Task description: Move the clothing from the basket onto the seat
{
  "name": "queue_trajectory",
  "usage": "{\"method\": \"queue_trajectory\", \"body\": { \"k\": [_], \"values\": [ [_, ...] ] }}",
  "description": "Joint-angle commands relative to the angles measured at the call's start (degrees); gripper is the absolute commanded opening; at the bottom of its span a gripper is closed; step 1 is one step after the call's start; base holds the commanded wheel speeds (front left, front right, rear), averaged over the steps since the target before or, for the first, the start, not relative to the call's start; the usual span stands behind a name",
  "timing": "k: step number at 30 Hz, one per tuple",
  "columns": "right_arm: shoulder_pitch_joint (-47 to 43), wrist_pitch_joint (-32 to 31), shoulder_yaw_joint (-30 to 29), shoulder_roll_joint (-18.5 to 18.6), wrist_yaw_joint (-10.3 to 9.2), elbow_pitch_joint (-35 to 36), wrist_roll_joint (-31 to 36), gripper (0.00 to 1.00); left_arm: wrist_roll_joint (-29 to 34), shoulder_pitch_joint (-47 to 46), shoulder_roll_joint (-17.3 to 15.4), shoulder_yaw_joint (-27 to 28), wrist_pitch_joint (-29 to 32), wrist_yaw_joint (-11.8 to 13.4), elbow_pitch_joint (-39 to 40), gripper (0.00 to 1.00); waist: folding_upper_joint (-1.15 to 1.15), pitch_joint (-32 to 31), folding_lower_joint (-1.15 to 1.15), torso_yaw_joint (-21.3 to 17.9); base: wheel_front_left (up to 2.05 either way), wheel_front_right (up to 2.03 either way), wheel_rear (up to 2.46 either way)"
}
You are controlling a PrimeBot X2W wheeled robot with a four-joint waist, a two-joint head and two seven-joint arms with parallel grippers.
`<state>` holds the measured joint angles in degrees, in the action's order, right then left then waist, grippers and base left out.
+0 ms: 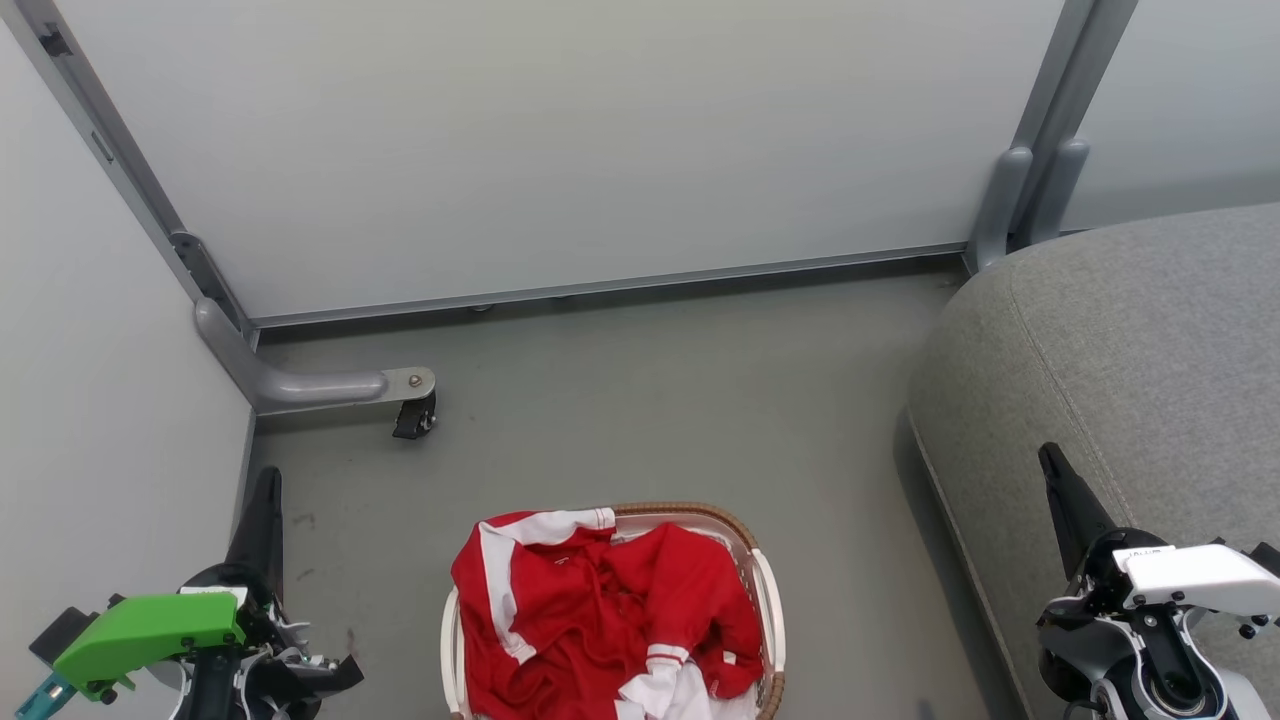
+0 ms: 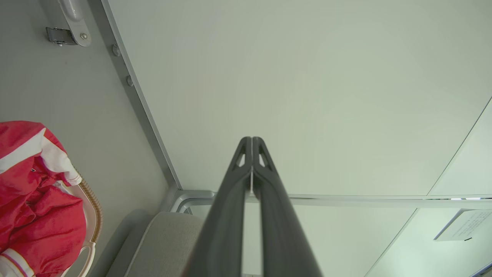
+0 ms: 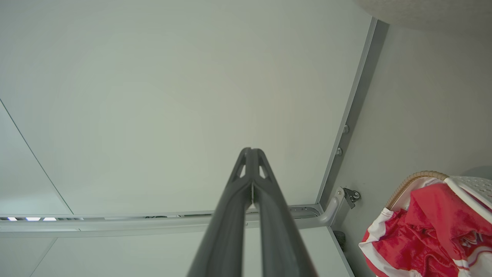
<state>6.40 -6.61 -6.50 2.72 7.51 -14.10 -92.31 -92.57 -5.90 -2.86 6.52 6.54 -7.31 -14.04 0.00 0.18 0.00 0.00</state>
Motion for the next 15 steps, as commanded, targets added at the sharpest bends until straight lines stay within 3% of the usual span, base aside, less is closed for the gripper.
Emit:
{"method": "queue_trajectory", "body": {
  "k": [1, 15],
  "values": [
    [-0.4, 0.0, -0.1, 0.3, -0.04, 0.2, -0.2, 0.00, 0.3, -0.7, -0.1, 0.1, 0.1, -0.4, 0.1, 0.00, 0.00, 0.0, 0.00, 0.0, 0.00, 0.00, 0.00],
    [-0.4, 0.0, -0.1, 0.3, -0.04, 0.2, -0.2, 0.00, 0.3, -0.7, -0.1, 0.1, 0.1, -0.4, 0.1, 0.00, 0.00, 0.0, 0.00, 0.0, 0.00, 0.00, 0.00]
  ]
}}
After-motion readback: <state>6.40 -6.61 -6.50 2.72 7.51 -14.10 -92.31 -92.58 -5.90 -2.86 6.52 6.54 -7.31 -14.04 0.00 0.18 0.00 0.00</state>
